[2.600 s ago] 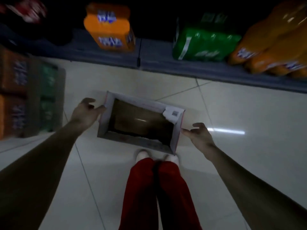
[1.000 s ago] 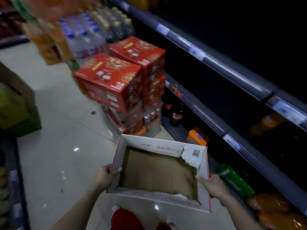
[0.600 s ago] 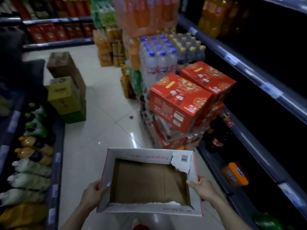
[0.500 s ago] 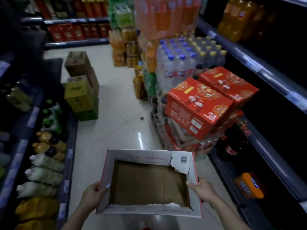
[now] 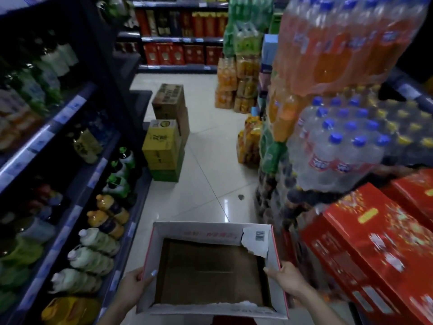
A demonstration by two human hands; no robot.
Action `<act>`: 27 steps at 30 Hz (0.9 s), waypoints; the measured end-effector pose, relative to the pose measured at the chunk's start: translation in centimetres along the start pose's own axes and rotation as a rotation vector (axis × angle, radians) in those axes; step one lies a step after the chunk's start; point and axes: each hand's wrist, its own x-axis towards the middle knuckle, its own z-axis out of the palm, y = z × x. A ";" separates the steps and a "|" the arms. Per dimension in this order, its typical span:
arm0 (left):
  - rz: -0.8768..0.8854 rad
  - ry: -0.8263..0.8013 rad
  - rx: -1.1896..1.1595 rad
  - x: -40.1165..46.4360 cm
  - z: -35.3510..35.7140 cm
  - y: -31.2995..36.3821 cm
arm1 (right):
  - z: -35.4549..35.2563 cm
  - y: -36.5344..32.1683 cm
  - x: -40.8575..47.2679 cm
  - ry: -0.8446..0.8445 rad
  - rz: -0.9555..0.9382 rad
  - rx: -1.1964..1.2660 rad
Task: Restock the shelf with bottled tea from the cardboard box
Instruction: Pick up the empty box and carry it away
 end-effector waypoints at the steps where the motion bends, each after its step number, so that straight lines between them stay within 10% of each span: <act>1: -0.014 0.006 -0.030 1.5 -0.4 1.3 | -0.8 -1.3 1.8 -0.009 -0.008 -0.015; 27: 0.191 -0.002 0.120 37.1 -9.6 33.1 | -11.3 -34.1 30.2 0.048 0.015 0.101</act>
